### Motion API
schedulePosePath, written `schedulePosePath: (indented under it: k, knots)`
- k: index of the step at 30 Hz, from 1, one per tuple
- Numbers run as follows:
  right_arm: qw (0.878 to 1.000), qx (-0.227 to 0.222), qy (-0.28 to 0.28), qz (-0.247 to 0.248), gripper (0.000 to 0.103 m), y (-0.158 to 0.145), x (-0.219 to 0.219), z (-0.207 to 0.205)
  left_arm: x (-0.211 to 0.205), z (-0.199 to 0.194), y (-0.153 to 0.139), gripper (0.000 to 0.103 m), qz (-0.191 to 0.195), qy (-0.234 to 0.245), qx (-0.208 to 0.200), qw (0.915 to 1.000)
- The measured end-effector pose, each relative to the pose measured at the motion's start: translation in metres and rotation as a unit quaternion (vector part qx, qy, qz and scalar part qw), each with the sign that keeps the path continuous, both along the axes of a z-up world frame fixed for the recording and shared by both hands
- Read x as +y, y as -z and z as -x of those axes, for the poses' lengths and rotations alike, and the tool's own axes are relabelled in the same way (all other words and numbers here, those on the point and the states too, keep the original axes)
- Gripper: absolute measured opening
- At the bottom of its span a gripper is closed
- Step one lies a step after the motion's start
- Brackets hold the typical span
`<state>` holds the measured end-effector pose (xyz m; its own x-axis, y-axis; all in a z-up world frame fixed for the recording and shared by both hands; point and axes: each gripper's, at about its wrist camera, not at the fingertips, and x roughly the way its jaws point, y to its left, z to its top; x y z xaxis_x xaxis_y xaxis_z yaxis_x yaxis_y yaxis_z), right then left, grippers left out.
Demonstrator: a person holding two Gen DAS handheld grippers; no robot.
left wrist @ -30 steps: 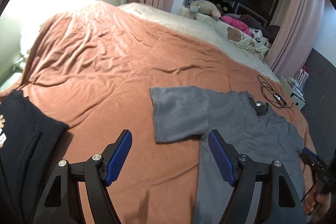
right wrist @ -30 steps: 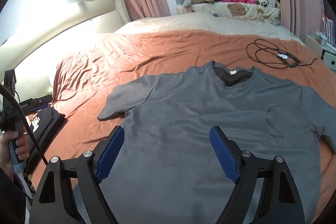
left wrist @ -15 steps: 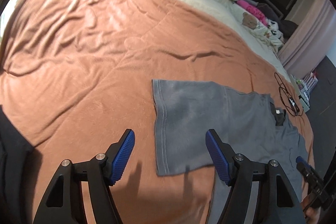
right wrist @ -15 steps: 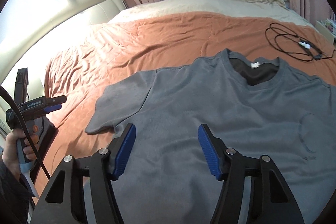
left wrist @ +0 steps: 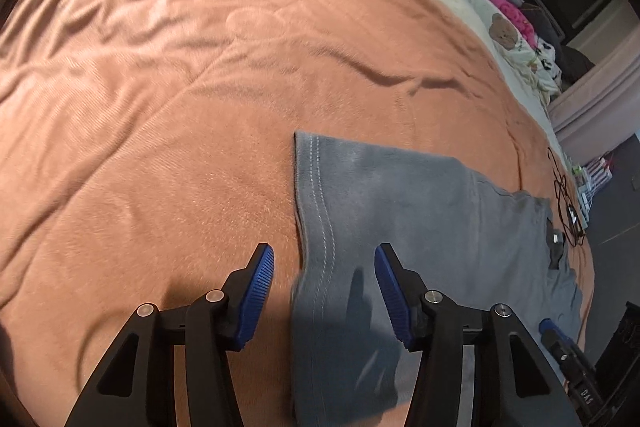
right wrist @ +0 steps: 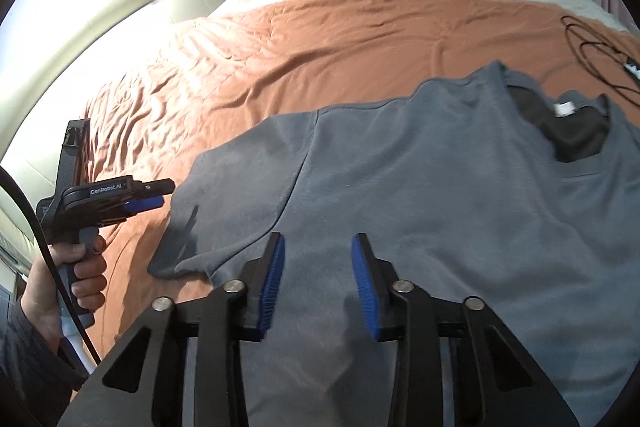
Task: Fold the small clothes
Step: 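Close the left gripper on the shirt's side edge below the sleeve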
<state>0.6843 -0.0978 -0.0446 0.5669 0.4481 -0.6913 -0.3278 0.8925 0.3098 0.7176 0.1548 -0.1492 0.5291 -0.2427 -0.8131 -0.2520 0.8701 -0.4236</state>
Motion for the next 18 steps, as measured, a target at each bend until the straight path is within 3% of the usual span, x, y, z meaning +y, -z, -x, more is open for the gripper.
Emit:
schedulePosePath:
  k: [7, 10, 12, 13, 18]
  knots:
    - [1.0, 0.026, 0.001, -0.008, 0.016, 0.025, 0.026, -0.035, 0.004, -0.014, 0.013, 0.05, 0.013, -0.003, -0.003, 0.9999]
    - [0.999, 0.04, 0.004, -0.017, 0.013, 0.034, 0.035, -0.047, 0.006, -0.023, 0.016, 0.033, 0.026, -0.003, -0.002, 0.9996]
    - [0.998, 0.05, 0.007, -0.025, 0.012, 0.04, 0.039, -0.053, 0.006, -0.027, 0.017, 0.016, 0.037, -0.002, -0.004, 0.9993]
    - [0.998, 0.057, 0.005, -0.031, 0.007, 0.044, 0.042, -0.056, 0.006, -0.029, 0.017, 0.01, 0.045, 0.003, -0.006, 0.9989]
    - [0.997, 0.072, 0.003, -0.036, 0.006, 0.055, 0.052, -0.065, 0.01, -0.024, 0.002, 0.006, 0.061, 0.006, -0.029, 0.9977]
